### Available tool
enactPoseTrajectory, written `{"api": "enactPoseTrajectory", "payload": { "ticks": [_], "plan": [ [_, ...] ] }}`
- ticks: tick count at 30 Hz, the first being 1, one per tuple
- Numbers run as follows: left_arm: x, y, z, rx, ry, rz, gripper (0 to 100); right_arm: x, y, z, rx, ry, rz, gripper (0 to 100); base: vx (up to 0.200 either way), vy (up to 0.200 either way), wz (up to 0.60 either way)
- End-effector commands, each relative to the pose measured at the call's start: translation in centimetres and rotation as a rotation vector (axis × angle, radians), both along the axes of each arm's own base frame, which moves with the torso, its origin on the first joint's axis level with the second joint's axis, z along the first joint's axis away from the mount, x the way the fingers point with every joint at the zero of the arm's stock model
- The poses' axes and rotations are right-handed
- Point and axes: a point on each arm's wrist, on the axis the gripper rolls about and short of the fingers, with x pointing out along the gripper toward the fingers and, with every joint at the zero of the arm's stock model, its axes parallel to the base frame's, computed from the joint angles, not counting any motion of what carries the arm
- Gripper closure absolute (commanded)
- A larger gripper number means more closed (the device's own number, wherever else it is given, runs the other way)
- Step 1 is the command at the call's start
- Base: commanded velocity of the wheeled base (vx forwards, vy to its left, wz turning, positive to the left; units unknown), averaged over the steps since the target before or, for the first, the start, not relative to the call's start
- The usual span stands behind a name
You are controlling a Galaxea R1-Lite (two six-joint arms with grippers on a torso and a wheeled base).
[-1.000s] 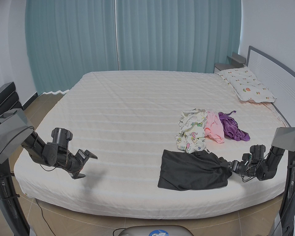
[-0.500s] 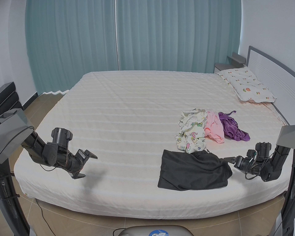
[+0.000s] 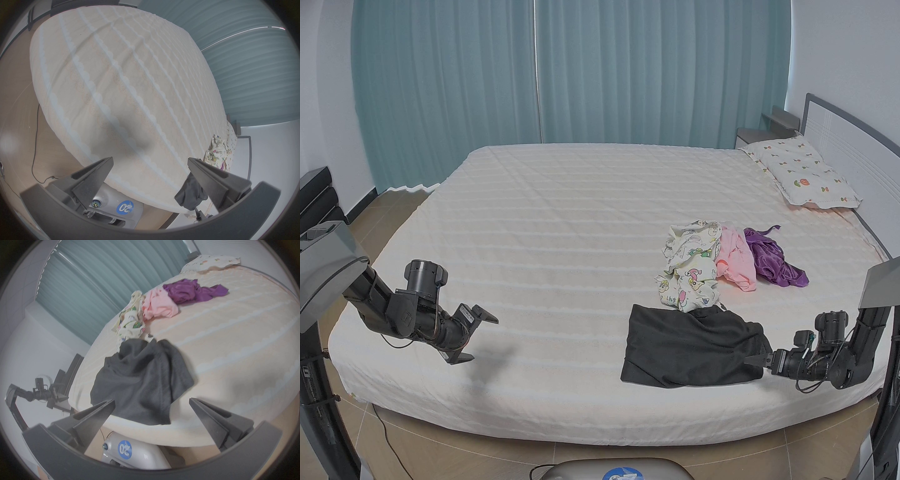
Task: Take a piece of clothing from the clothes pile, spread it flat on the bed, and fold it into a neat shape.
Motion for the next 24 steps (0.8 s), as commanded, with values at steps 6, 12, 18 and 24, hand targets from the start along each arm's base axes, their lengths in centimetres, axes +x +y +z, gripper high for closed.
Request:
{"api": "enactPoseTrajectory", "payload": {
  "ticks": [6,12,18,24],
  "plan": [
    [0.0,0.0,0.0,0.000,0.000,0.000,0,0.1,1.4,-1.2,-0.037,0.041,0.019,100,0.000,0.000,0.00],
    [0.0,0.0,0.0,0.000,0.000,0.000,0,-0.1,1.3,-1.0,-0.054,0.043,-0.001,100,0.000,0.000,0.00],
    [0.0,0.0,0.0,0.003,0.000,-0.003,0,-1.1,0.9,-0.6,-0.055,0.056,-0.014,100,0.000,0.000,0.00],
    [-0.1,-0.3,0.0,0.005,0.002,-0.009,0,-2.3,0.3,-0.3,-0.080,0.073,-0.007,100,0.000,0.000,0.00]
  ]
}}
